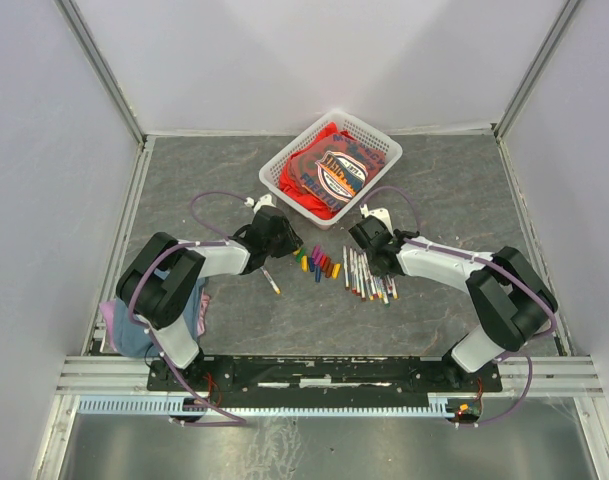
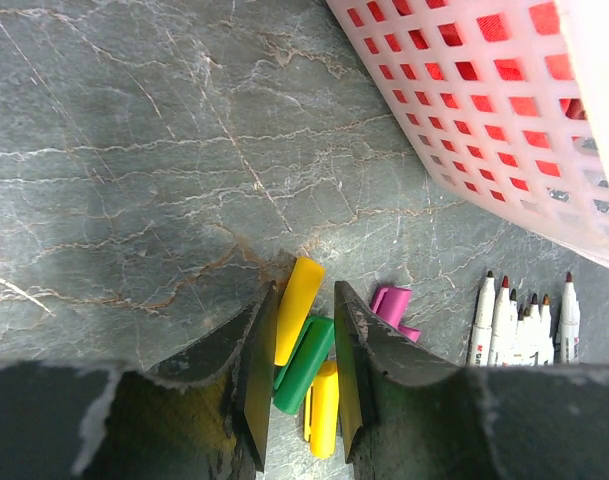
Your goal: Open the pen caps
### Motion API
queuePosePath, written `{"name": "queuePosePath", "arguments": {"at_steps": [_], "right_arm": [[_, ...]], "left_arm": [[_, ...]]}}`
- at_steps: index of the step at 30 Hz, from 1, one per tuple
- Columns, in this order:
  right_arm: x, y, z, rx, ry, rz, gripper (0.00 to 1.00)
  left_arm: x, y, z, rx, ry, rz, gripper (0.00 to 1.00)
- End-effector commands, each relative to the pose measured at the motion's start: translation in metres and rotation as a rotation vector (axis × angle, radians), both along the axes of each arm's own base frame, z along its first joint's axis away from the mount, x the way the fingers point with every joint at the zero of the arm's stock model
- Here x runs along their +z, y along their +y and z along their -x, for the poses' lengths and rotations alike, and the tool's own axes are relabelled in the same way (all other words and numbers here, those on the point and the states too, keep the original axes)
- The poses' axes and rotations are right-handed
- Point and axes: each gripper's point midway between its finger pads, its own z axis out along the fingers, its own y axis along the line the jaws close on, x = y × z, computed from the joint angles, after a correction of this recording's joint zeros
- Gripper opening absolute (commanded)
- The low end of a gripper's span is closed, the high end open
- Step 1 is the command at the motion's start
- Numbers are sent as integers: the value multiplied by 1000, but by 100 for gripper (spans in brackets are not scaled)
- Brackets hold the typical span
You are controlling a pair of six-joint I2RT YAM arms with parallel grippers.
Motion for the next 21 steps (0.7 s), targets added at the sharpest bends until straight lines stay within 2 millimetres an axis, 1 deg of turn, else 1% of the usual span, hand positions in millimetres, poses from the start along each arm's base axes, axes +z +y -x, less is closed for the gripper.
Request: {"name": "queuePosePath", "arguments": {"at_steps": [1,14,21], "right_arm": [[11,8,-13,-3,-45,-36,25],[15,10,-13,-2,-54,-52,25],[22,10,-14,-2,-70,-61,25]], "left_arm": [[8,6,-2,13,-31,-31,37],[14,8,-3,26,-45,-25,37],[20,10,-3,44,-57,-17,37]]}}
